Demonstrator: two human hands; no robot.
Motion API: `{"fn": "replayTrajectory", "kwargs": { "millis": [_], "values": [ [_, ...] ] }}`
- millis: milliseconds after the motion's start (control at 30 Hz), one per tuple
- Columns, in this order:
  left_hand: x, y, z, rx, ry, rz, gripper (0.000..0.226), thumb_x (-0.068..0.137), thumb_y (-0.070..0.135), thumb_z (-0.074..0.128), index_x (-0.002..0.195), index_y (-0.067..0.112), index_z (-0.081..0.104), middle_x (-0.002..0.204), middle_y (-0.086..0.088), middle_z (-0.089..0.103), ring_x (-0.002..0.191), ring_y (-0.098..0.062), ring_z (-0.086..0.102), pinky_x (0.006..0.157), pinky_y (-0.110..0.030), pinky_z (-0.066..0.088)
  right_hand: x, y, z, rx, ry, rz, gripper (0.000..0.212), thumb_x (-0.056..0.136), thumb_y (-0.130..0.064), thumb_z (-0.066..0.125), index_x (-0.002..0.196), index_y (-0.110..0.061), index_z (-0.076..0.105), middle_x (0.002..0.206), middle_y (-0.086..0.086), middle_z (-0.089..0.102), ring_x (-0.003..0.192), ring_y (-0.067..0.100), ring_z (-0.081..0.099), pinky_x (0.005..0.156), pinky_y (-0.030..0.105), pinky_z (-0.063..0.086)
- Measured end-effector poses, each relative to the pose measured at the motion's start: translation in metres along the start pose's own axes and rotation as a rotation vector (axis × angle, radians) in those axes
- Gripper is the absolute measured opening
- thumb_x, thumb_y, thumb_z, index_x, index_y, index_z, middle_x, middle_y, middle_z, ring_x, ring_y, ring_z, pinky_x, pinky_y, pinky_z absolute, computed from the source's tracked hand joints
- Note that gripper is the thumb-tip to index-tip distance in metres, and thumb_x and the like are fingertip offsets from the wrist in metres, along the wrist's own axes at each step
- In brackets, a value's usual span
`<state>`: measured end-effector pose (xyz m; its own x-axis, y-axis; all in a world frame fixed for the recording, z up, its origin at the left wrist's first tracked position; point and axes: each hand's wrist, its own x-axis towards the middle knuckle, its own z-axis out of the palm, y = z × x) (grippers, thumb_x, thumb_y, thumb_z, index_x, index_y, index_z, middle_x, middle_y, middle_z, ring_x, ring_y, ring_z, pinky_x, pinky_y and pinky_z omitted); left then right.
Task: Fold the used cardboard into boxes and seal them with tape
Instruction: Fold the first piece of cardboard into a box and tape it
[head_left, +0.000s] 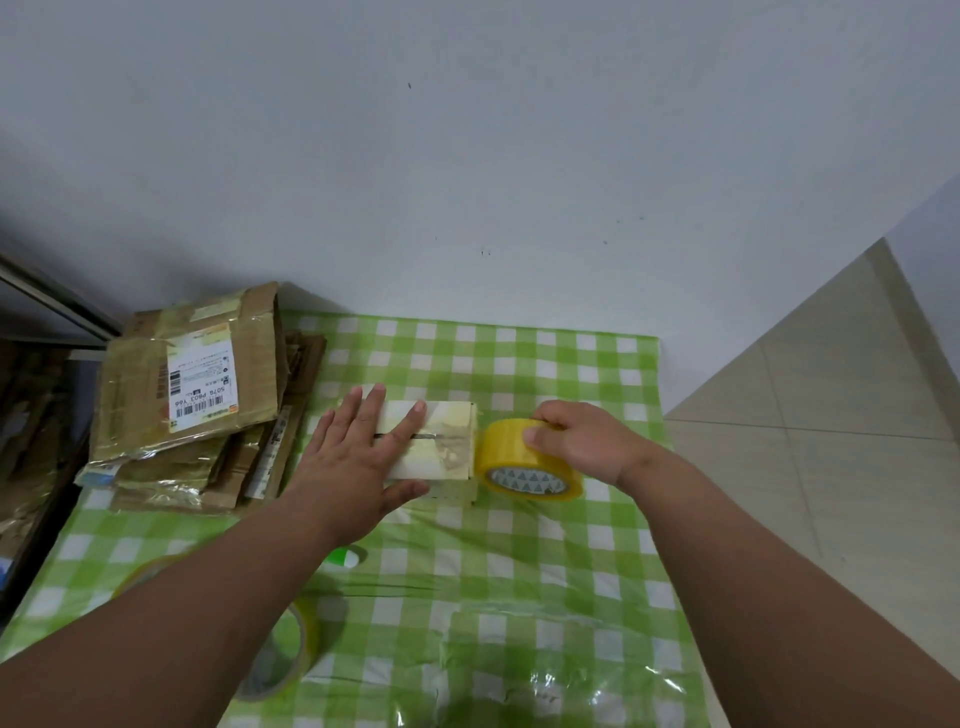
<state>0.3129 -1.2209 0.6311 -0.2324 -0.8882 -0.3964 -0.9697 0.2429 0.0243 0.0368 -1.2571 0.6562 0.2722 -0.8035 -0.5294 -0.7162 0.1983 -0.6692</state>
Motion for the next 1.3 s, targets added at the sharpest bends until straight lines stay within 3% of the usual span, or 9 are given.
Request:
{"fn": "replayTrajectory", "kwargs": {
  "millis": [233,433,600,700,800,867,1000,1167,1300],
  "values": [
    [0.000,0.002,-0.003,-0.018,-0.024,-0.013,0.078,0.089,0.073,0.030,0.132,0.059,-0.034,0.160,-0.004,-0.030,0.146,-0.024,-0.029,0.119,-0.044,-0.010,0.014,-0.021,0.015,-0.348,0.016,0.016,0.022,0.097,-0.043,0.044,0.095,-0.024,0.056,0.096,-0.006,0.058,0.096,0.018,0.050,0.099,0.043,0.030],
    [-0.005,0.031,-0.013,-0.087,-0.080,-0.133,0.108,0.070,0.093,0.034,0.150,0.044,-0.018,0.160,0.005,-0.030,0.146,-0.024,-0.030,0.115,-0.065,-0.002,0.009,-0.022,0.021,-0.287,0.013,0.023,0.022,0.098,-0.040,0.045,0.091,-0.021,0.052,0.091,-0.005,0.054,0.092,0.021,0.051,0.089,0.041,0.038],
    [0.005,0.051,-0.017,-0.055,-0.039,-0.170,0.111,0.070,0.092,0.035,0.155,0.032,-0.006,0.164,0.008,-0.015,0.149,-0.030,-0.020,0.112,-0.073,0.002,-0.007,-0.022,0.028,0.017,-0.006,0.095,0.021,0.090,-0.016,0.048,0.099,-0.003,0.062,0.095,0.008,0.062,0.090,0.028,0.057,0.079,0.042,0.045],
    [0.016,0.043,-0.027,-0.008,-0.016,0.049,0.100,0.078,0.078,0.048,0.156,0.032,0.004,0.165,0.011,-0.005,0.152,-0.022,-0.011,0.113,-0.071,0.003,-0.021,-0.015,0.030,0.200,-0.032,0.105,0.018,0.086,-0.009,0.053,0.097,-0.003,0.064,0.087,0.005,0.058,0.080,0.021,0.052,0.071,0.035,0.040],
    [0.022,0.031,-0.041,-0.001,-0.052,0.224,0.089,0.082,0.062,0.052,0.156,0.032,0.012,0.165,0.012,-0.003,0.151,-0.014,-0.012,0.117,-0.064,0.000,-0.030,-0.009,0.043,0.416,-0.035,0.117,0.032,0.071,-0.024,0.062,0.099,-0.010,0.069,0.088,0.003,0.064,0.082,0.018,0.057,0.075,0.037,0.045],
    [0.021,0.025,-0.043,-0.066,-0.018,0.204,0.083,0.081,0.059,0.052,0.155,0.038,0.020,0.164,0.011,-0.006,0.149,-0.019,-0.012,0.120,-0.056,-0.001,-0.033,-0.006,0.058,0.514,-0.053,0.108,0.038,0.066,-0.031,0.063,0.100,-0.017,0.069,0.092,0.000,0.067,0.086,0.016,0.060,0.081,0.037,0.048],
    [0.012,0.018,-0.032,-0.110,0.026,0.136,0.072,0.085,0.055,0.054,0.150,0.049,0.024,0.161,0.007,0.004,0.146,-0.024,-0.004,0.121,-0.048,-0.001,-0.037,0.000,0.089,0.611,-0.097,0.094,0.020,0.086,-0.020,0.070,0.105,-0.020,0.066,0.100,0.000,0.070,0.091,0.016,0.065,0.088,0.040,0.052],
    [0.001,0.011,-0.014,-0.067,0.046,0.145,0.094,0.068,0.080,0.017,0.154,0.044,0.011,0.164,0.007,0.004,0.150,-0.020,-0.006,0.120,-0.046,-0.009,-0.043,0.006,0.107,0.642,-0.130,0.100,0.034,0.072,-0.028,0.069,0.105,-0.021,0.065,0.103,0.005,0.071,0.099,0.023,0.065,0.096,0.047,0.050],
    [0.002,0.008,-0.013,-0.031,0.040,0.174,0.077,0.092,0.067,0.038,0.156,0.039,0.003,0.165,0.007,-0.004,0.151,-0.020,-0.011,0.120,-0.046,-0.011,-0.041,0.010,0.116,0.591,-0.162,0.112,0.024,0.079,-0.021,0.071,0.102,-0.023,0.067,0.108,0.005,0.072,0.107,0.025,0.066,0.100,0.047,0.050]
  ]
}}
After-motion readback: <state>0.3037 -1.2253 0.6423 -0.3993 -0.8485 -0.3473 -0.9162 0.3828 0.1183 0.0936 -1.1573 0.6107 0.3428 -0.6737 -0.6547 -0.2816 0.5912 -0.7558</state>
